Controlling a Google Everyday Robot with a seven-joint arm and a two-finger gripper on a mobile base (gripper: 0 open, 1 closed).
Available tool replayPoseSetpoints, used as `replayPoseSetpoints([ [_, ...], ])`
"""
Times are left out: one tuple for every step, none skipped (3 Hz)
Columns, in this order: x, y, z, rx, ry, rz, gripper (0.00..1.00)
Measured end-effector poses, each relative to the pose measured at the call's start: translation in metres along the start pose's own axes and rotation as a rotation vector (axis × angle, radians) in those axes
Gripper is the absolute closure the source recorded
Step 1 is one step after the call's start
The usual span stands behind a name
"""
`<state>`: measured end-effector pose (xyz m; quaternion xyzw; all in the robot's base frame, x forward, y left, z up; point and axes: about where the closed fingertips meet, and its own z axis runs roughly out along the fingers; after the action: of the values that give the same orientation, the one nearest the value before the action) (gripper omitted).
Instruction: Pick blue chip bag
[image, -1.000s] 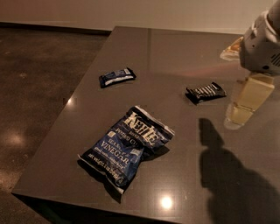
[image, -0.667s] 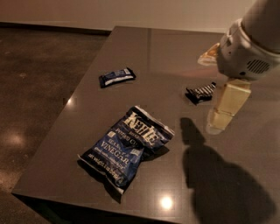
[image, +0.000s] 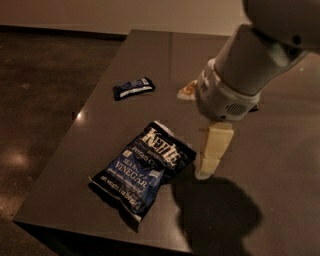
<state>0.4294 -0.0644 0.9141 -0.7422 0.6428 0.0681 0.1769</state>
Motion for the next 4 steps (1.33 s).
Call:
replayPoseSetpoints([
  [-0.022, 0.009, 0.032, -0.045, -0.015, -0.067, 0.0],
  [-0.04, 0.014, 0.053, -0.086, -0.024, -0.105, 0.0],
  [-0.055, 0.017, 0.067, -0.121, -0.022, -0.138, 0.0],
  [-0.062, 0.019, 0.077, -0.152, -0.011, -0.158, 0.0],
])
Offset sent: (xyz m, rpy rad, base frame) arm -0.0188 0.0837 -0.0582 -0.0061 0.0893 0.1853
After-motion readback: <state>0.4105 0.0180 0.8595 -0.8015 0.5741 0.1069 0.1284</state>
